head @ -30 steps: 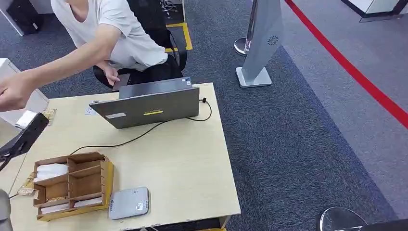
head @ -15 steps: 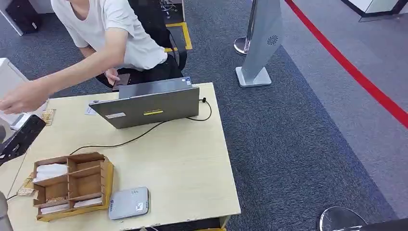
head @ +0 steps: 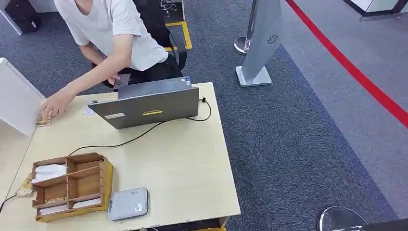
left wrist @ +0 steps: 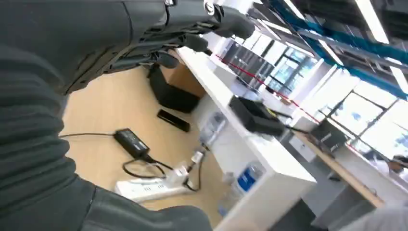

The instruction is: Pass the card to the sensor for recognition and then transmit it.

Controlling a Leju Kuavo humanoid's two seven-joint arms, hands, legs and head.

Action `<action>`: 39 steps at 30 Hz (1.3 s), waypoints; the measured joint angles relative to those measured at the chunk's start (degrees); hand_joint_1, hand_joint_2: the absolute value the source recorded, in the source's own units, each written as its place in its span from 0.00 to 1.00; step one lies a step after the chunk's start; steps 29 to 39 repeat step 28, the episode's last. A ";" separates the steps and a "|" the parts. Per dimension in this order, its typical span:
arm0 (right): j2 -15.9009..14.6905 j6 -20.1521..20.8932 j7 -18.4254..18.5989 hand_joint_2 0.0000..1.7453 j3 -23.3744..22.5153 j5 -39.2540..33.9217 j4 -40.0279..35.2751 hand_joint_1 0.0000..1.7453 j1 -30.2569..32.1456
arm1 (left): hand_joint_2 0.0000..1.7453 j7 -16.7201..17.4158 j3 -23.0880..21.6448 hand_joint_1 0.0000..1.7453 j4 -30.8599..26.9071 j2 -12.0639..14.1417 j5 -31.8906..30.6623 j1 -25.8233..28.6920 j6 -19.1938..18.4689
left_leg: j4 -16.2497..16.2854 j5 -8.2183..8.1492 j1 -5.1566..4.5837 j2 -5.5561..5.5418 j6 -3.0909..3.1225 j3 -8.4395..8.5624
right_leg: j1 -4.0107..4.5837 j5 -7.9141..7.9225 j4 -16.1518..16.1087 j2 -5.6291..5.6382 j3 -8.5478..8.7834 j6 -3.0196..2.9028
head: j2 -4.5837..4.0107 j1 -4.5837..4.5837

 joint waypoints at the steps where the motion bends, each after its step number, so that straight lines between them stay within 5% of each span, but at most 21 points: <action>1: 0.00 -0.50 1.18 1.00 1.44 -1.53 -1.20 0.00 1.05 | 1.00 -0.46 3.71 0.00 -0.20 -0.92 0.50 -0.03 -1.09 | 0.00 -0.01 0.02 0.00 -0.01 0.00 | 0.00 0.00 0.00 0.01 0.00 0.00 | 0.00 0.02; 3: 0.00 -0.72 2.20 1.00 3.71 -2.26 -3.08 0.00 2.45 | 1.00 1.94 9.13 0.00 -0.39 -2.56 3.31 -0.56 -2.29 | 0.00 -0.01 0.02 -0.01 -0.01 -0.03 | 0.00 0.00 0.00 -0.01 0.02 0.00 | 0.00 0.00; 6: 0.00 0.94 -0.56 1.00 4.69 2.38 -3.97 0.00 2.24 | 1.00 11.90 18.47 0.00 1.65 -6.20 13.25 -3.57 2.40 | -0.01 -0.04 -0.02 -0.01 0.02 0.03 | -0.01 0.02 0.00 0.01 0.04 0.00 | 0.00 0.00; 9: 0.00 1.77 -6.46 1.00 4.17 10.97 -2.90 0.00 0.76 | 1.00 14.84 28.01 0.00 10.49 -8.95 23.46 -6.69 17.63 | -0.01 -0.04 -0.04 0.05 0.03 0.10 | -0.02 0.02 -0.01 0.05 0.06 0.00 | 0.00 0.02; 11: -0.02 1.42 -10.33 1.00 2.29 17.42 -0.14 0.00 -1.69 | 1.00 12.94 31.29 0.00 17.06 -10.18 30.78 -7.05 27.72 | 0.00 -0.04 -0.05 0.05 0.03 0.20 | -0.03 0.02 -0.02 0.05 0.11 0.00 | 0.00 -0.09; 13: -0.02 1.27 -14.05 1.00 -0.43 23.64 2.34 0.00 -3.40 | 1.00 10.33 30.60 0.00 22.98 -11.60 38.93 -5.51 38.45 | 0.01 -0.08 -0.06 -0.08 0.08 0.28 | -0.03 -0.05 -0.08 -0.07 0.16 0.09 | 0.00 -0.07; 15: -0.02 1.81 -16.13 1.00 -3.07 27.76 3.83 0.00 -4.02 | 1.00 6.99 26.20 0.00 27.94 -12.32 50.11 -1.98 53.08 | 0.01 -0.15 -0.10 -0.13 0.18 0.37 | -0.09 -0.12 -0.10 -0.13 0.29 0.19 | 0.00 0.04; 16: -0.02 2.06 -16.42 1.00 -4.14 28.56 4.44 0.00 -4.10 | 0.00 4.83 22.55 0.00 30.41 -12.61 55.16 0.01 58.49 | 0.03 -0.17 -0.10 -0.18 0.23 0.34 | -0.09 -0.13 -0.10 -0.19 0.32 0.20 | 0.00 -0.04; 17: -0.02 2.23 -16.55 1.00 -4.83 28.36 4.86 0.00 -4.06 | 0.00 3.31 19.45 0.00 32.96 -13.11 57.80 1.00 60.83 | 0.03 -0.16 -0.09 -0.31 0.22 0.27 | -0.08 -0.13 -0.11 -0.35 0.40 0.21 | 0.00 0.06; 18: -0.02 2.36 -16.51 1.00 -4.97 27.98 5.08 0.00 -4.08 | 1.00 3.15 17.26 0.00 35.68 -13.13 58.48 1.52 61.21 | 0.05 -0.16 -0.06 -0.45 0.23 0.21 | -0.09 -0.13 -0.12 -0.48 0.44 0.21 | 0.00 0.13; 22: -0.02 3.11 -16.00 1.00 -5.03 26.21 5.36 0.00 -4.11 | 1.00 5.03 8.59 0.00 46.28 -13.31 60.01 2.97 60.28 | 0.05 -0.18 -0.10 -0.40 0.25 0.31 | -0.13 -0.13 -0.12 -0.43 0.52 0.22 | 0.00 0.04; 28: -0.04 3.54 -15.92 1.00 -5.14 21.75 6.06 0.00 -4.16 | 1.00 8.99 1.33 0.00 59.70 -13.00 53.15 3.22 50.34 | 0.05 -0.18 -0.12 -0.41 0.25 0.34 | -0.13 -0.12 -0.12 -0.43 0.58 0.23 | 0.00 0.04; 39: -0.04 3.54 -15.92 1.00 -5.14 21.75 6.06 0.00 -4.16 | 1.00 8.99 1.33 0.00 59.70 -13.00 53.15 3.22 50.34 | 0.05 -0.18 -0.12 -0.41 0.25 0.34 | -0.13 -0.12 -0.12 -0.43 0.58 0.23 | 0.00 0.04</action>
